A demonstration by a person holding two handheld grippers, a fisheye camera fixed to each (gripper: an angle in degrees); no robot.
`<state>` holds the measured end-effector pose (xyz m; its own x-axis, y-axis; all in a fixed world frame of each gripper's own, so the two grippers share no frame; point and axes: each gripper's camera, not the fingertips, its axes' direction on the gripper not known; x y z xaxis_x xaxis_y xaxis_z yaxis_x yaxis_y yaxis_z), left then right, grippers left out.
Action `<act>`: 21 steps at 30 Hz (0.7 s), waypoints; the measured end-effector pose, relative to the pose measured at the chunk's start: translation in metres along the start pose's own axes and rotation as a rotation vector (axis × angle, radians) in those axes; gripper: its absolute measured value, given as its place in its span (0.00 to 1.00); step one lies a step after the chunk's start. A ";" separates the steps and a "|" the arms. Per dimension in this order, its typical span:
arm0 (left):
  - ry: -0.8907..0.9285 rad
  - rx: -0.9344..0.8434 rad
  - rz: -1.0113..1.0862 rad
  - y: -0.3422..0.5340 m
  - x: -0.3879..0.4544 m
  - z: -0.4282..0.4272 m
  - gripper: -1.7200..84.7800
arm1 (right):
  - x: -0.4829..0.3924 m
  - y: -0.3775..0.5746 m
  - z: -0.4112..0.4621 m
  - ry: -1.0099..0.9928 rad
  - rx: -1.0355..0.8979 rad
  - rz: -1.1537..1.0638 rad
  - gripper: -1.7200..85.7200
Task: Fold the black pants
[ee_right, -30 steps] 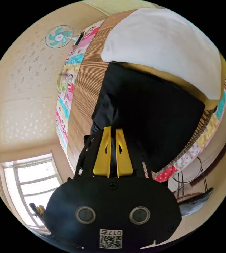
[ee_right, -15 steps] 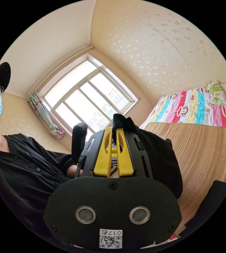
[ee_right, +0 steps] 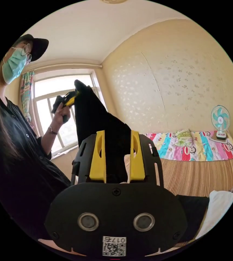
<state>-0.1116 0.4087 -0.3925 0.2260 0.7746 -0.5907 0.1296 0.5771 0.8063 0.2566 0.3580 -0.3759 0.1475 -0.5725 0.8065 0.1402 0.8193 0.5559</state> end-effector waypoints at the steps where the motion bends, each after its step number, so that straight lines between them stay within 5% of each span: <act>1: 0.025 0.021 0.049 -0.014 0.015 -0.011 0.04 | -0.002 0.024 0.007 0.027 -0.023 0.023 0.19; 7: 0.238 0.110 0.166 -0.085 0.065 -0.062 0.05 | -0.007 0.044 0.077 -0.008 0.024 0.057 0.27; 10: 0.299 0.138 0.198 -0.116 0.079 -0.086 0.05 | -0.038 -0.019 0.104 -0.186 0.101 -0.099 0.21; 11: 0.289 0.161 0.210 -0.126 0.083 -0.100 0.05 | -0.057 -0.051 0.101 -0.262 0.095 -0.207 0.11; 13: 0.255 0.221 0.230 -0.138 0.085 -0.130 0.05 | -0.071 -0.103 0.086 -0.196 0.116 -0.216 0.08; 16: 0.149 0.296 0.266 -0.158 0.083 -0.189 0.05 | -0.063 -0.169 0.032 -0.085 0.334 -0.168 0.07; 21: -0.136 0.332 0.330 -0.211 0.067 -0.222 0.06 | -0.028 -0.276 0.043 0.045 0.343 -0.152 0.07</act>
<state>-0.3380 0.3959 -0.6086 0.4284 0.8488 -0.3100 0.3254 0.1752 0.9292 0.1720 0.1491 -0.5434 0.1945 -0.6825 0.7045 -0.1709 0.6836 0.7095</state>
